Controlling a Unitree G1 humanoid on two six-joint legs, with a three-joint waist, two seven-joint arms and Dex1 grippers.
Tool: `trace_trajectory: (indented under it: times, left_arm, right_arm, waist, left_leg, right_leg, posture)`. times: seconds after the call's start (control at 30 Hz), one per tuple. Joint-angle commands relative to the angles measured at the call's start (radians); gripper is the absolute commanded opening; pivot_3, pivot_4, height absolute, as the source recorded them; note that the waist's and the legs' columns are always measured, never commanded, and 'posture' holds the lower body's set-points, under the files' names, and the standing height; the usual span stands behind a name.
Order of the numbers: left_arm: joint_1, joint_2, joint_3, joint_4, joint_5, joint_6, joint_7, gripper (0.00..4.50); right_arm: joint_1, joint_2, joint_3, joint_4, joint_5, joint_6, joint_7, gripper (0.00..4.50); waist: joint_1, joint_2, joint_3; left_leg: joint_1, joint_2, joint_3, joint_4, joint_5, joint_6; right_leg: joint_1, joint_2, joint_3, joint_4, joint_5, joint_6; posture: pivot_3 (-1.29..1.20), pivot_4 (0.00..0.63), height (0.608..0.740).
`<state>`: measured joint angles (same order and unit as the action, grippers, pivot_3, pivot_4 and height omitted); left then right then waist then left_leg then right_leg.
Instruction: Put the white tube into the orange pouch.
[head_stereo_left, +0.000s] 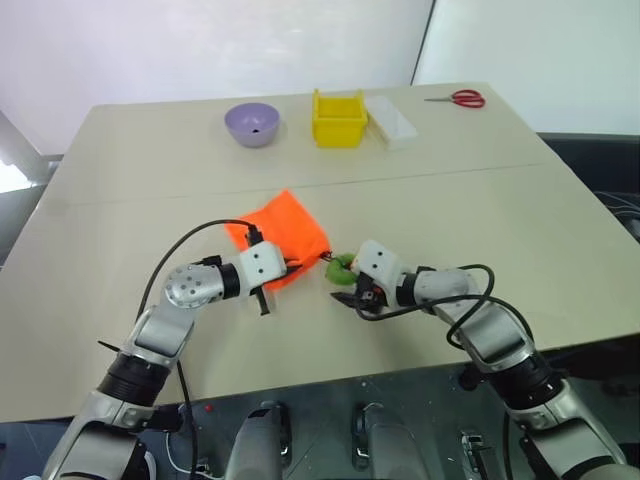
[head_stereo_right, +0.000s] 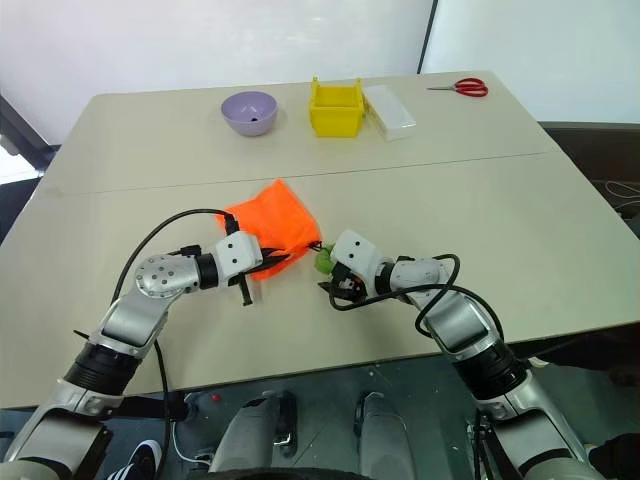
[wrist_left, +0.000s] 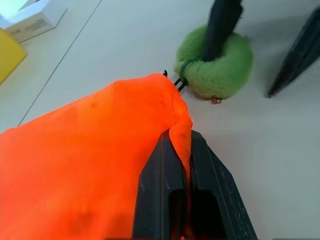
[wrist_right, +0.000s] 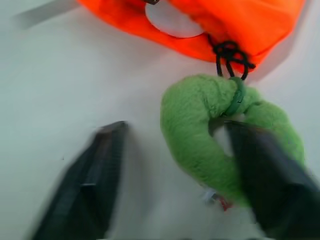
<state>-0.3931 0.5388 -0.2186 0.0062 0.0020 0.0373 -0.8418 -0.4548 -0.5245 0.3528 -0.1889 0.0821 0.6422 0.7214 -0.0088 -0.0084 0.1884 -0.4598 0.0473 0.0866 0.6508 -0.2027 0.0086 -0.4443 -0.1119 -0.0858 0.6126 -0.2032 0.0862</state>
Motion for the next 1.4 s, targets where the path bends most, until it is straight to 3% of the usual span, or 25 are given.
trace_trajectory:
  times: [0.03, 0.1, 0.3, 0.47, 0.57, 0.8, 0.93, 1.1, 1.23, 1.4]
  left_arm:
    - [0.008, 0.0, 0.034, -0.026, -0.024, 0.017, 0.011, 0.0]
    - [0.01, -0.004, 0.05, -0.032, -0.055, 0.048, 0.007, 0.0]
    - [0.028, 0.003, 0.079, -0.054, -0.126, 0.115, -0.02, 0.0]
    - [0.031, 0.0, 0.096, -0.05, -0.152, 0.124, -0.019, 0.0]
    - [0.025, -0.014, 0.116, -0.054, -0.22, 0.18, -0.045, 0.9]
    - [0.046, 0.005, 0.134, -0.065, -0.273, 0.228, -0.076, 4.26]
    - [0.048, -0.009, 0.153, -0.083, -0.319, 0.208, -0.097, 4.26]
    - [0.007, -0.074, 0.234, -0.16, -0.515, 0.325, -0.093, 4.26]
    - [-0.033, -0.077, 0.232, -0.112, -0.48, 0.299, -0.077, 4.26]
    - [-0.094, -0.103, 0.17, 0.012, -0.305, 0.121, -0.008, 4.26]
  right_arm:
    - [-0.012, -0.01, -0.017, 0.025, -0.032, -0.005, -0.019, 1.04]
    - [-0.017, -0.01, -0.04, 0.033, -0.032, -0.014, -0.027, 0.04]
    - [-0.034, 0.033, -0.272, -0.045, 0.173, 0.089, -0.009, 0.04]
    - [-0.056, 0.026, -0.375, -0.137, 0.307, 0.169, 0.018, 0.04]
    - [-0.078, 0.024, -0.413, -0.188, 0.396, 0.22, 0.031, 0.0]
    - [-0.108, 0.015, -0.443, -0.217, 0.492, 0.251, 0.026, 0.0]
    - [-0.139, 0.025, -0.476, -0.221, 0.559, 0.274, 0.005, 0.0]
    - [-0.152, 0.014, -0.478, -0.219, 0.597, 0.276, -0.001, 0.0]
    - [-0.134, -0.014, -0.458, -0.22, 0.585, 0.259, 0.011, 0.0]
    - [-0.156, 0.009, -0.482, -0.224, 0.634, 0.28, -0.022, 0.0]
  waist:
    - [-0.001, 0.0, 0.0]
    - [0.0, 0.0, 0.0]
    - [0.0, 0.0, 0.0]
    - [0.0, 0.0, 0.0]
    - [-0.001, 0.0, 0.0]
    - [-0.001, 0.0, 0.0]
    - [-0.001, 0.0, 0.0]
    - [0.001, 0.0, 0.0]
    - [0.0, 0.0, 0.0]
    - [0.0, 0.0, 0.0]
  left_leg:
    - [0.0, 0.0, 0.0, 0.0, 0.0, 0.0]
    - [0.0, 0.0, 0.0, 0.0, 0.0, -0.001]
    - [0.0, 0.0, 0.0, 0.0, 0.0, 0.0]
    - [0.0, 0.0, 0.0, -0.001, 0.0, 0.0]
    - [0.0, 0.0, -0.001, 0.0, 0.0, 0.0]
    - [0.0, 0.0, -0.001, 0.0, 0.0, 0.0]
    - [0.0, 0.0, -0.001, 0.0, 0.0, 0.0]
    - [0.0, 0.0, -0.001, 0.0, 0.0, 0.0]
    - [0.0, -0.001, 0.0, 0.001, 0.0, 0.0]
    - [0.0, -0.002, 0.0, 0.001, 0.0, 0.0]
  right_leg:
    - [0.0, 0.0, 0.0, 0.0, 0.0, 0.0]
    - [0.0, 0.0, 0.0, 0.0, 0.0, 0.0]
    - [0.0, 0.0, 0.0, 0.0, 0.0, 0.0]
    - [0.0, 0.001, 0.0, 0.0, 0.0, 0.0]
    - [0.0, 0.001, 0.0, 0.0, 0.0, 0.0]
    - [0.0, 0.001, 0.0, 0.0, 0.0, 0.0]
    - [0.0, 0.001, 0.0, 0.0, 0.0, 0.0]
    - [0.0, 0.0, 0.0, 0.0, 0.0, 0.0]
    - [0.001, 0.0, 0.0, 0.001, 0.0, 0.0]
    - [0.001, 0.001, 0.0, 0.001, 0.0, 0.0]
  posture:
    - [0.0, 0.15, 0.74]
    - [0.0, 0.15, 0.74]
    - [0.0, 0.15, 0.74]
    - [0.0, 0.15, 0.74]
    - [0.0, 0.15, 0.74]
    - [0.0, 0.15, 0.74]
    - [0.0, 0.15, 0.74]
    - [0.0, 0.15, 0.74]
    - [0.0, 0.15, 0.74]
    - [0.0, 0.15, 0.74]
